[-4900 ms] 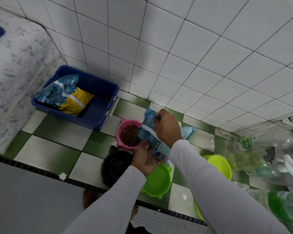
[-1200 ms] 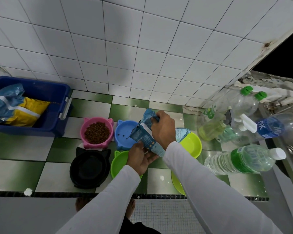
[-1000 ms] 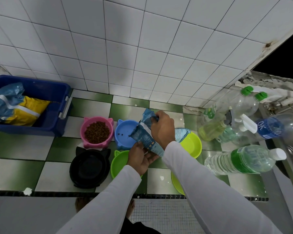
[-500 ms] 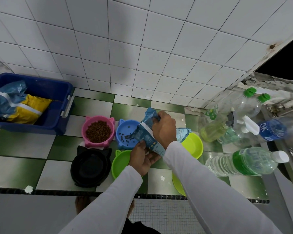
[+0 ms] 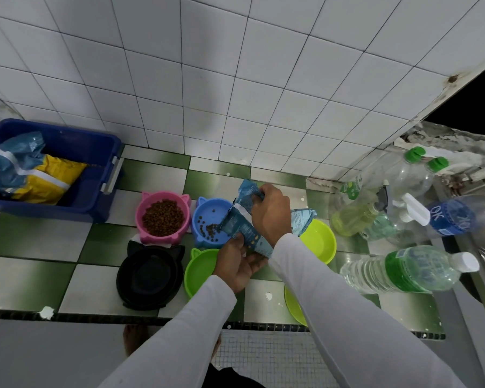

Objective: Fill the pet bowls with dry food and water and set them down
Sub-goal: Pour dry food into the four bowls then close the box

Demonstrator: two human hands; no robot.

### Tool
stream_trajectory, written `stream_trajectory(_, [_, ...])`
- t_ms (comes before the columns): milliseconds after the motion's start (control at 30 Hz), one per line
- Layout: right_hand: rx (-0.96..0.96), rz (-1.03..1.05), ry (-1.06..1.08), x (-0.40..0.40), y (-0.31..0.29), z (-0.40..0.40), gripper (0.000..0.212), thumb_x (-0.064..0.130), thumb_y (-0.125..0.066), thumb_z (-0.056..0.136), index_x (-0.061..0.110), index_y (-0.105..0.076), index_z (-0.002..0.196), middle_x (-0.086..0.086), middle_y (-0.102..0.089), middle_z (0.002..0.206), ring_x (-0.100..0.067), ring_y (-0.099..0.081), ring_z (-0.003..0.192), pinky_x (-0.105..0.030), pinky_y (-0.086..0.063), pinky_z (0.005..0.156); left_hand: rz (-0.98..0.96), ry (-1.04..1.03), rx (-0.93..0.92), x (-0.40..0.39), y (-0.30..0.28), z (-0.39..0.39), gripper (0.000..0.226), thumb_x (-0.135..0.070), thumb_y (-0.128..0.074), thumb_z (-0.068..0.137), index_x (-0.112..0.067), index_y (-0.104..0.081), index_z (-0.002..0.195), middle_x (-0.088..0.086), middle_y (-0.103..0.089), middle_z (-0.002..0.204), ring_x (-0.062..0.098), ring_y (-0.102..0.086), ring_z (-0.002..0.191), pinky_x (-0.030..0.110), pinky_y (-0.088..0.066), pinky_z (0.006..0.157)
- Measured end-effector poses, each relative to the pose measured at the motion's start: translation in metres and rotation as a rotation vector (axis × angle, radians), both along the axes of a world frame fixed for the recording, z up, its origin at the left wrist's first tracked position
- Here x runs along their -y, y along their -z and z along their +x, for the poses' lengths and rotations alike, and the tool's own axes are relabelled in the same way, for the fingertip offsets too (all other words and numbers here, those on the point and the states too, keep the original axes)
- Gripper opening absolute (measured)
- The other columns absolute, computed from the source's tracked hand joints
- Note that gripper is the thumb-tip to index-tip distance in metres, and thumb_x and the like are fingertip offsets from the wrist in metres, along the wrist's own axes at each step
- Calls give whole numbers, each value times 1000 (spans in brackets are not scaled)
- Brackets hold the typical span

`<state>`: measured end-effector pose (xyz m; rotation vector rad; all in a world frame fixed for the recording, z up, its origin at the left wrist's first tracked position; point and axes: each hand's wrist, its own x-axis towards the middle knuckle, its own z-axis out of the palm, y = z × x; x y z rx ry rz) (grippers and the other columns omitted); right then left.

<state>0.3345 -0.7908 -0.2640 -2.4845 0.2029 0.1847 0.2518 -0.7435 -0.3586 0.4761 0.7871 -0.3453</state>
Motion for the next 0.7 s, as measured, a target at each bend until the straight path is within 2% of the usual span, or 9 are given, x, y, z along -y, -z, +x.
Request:
stream_trajectory(267, [-8, -9, -7, 0, 0, -1, 15, 18, -54, 99, 9, -65, 104, -17, -68, 105, -27, -46, 80, -31, -36, 69, 3, 8, 9, 0, -3, 0, 34, -28, -46, 109, -16, -54, 140, 15, -71, 124, 37, -68, 112, 50, -61, 85])
stream_trajectory(533, [-9, -10, -13, -1, -2, -2, 15, 18, -53, 98, 9, -65, 101, -17, -68, 102, -29, -47, 77, -30, -36, 68, 0, -4, 17, -1, -7, 0, 30, -26, -48, 108, -17, -57, 135, 12, -71, 119, 36, -68, 108, 50, -61, 82])
stream_trajectory(700, [-5, -6, -7, -1, -1, -2, 14, 18, -53, 99, 10, -64, 97, -16, -68, 99, -29, -46, 76, -30, -35, 67, -1, -12, 8, -2, -7, -2, 32, -27, -49, 108, -17, -55, 138, 15, -68, 129, 41, -66, 115, 50, -62, 79])
